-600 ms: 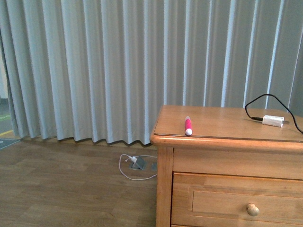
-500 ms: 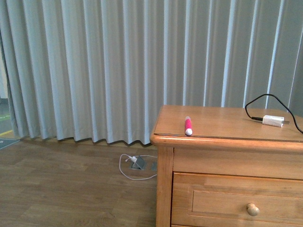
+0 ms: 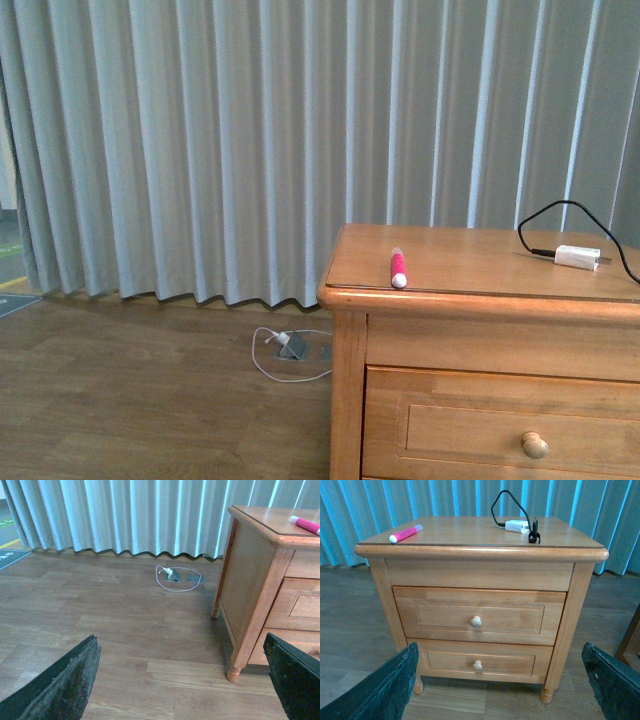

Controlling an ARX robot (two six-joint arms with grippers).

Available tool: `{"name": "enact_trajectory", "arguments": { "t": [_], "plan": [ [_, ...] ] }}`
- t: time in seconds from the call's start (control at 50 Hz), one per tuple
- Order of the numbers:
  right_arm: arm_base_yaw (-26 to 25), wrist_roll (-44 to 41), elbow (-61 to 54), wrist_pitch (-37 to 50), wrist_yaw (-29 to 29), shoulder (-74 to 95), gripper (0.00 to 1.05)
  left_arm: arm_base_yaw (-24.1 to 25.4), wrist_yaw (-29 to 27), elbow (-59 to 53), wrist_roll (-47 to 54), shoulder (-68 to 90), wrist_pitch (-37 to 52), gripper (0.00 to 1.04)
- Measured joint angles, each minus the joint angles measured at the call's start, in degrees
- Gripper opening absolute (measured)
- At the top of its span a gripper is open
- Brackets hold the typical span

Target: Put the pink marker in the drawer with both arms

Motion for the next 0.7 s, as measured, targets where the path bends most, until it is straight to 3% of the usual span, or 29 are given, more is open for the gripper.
{"name": "enact_trajectory", "arguments": {
  "t": [0.32, 0.4, 0.46, 0.56, 0.7],
  "plan": [
    [0.0, 0.0, 0.0, 0.0, 0.0, 0.0, 0.96, 0.0, 0.0, 0.0, 0.0, 0.0, 0.0, 0.99],
    [1.2, 5.3, 4.2, -11.6, -3.4, 5.7, 0.96, 0.0, 0.0, 0.0, 0.0, 0.0, 0.0, 0.99],
    [3.7, 8.6, 4.7, -13.5, -2.6, 9.7, 0.96, 0.0, 0.0, 0.0, 0.0, 0.0, 0.0, 0.99],
    [8.0, 10.5, 5.0, -8.4, -0.4, 16.6, 0.96, 0.0, 0.0, 0.0, 0.0, 0.0, 0.0, 0.99],
    [10.6, 10.1, 7.6, 5.4, 0.1, 31.5, 0.96, 0.0, 0.0, 0.0, 0.0, 0.0, 0.0, 0.99]
  ]
}}
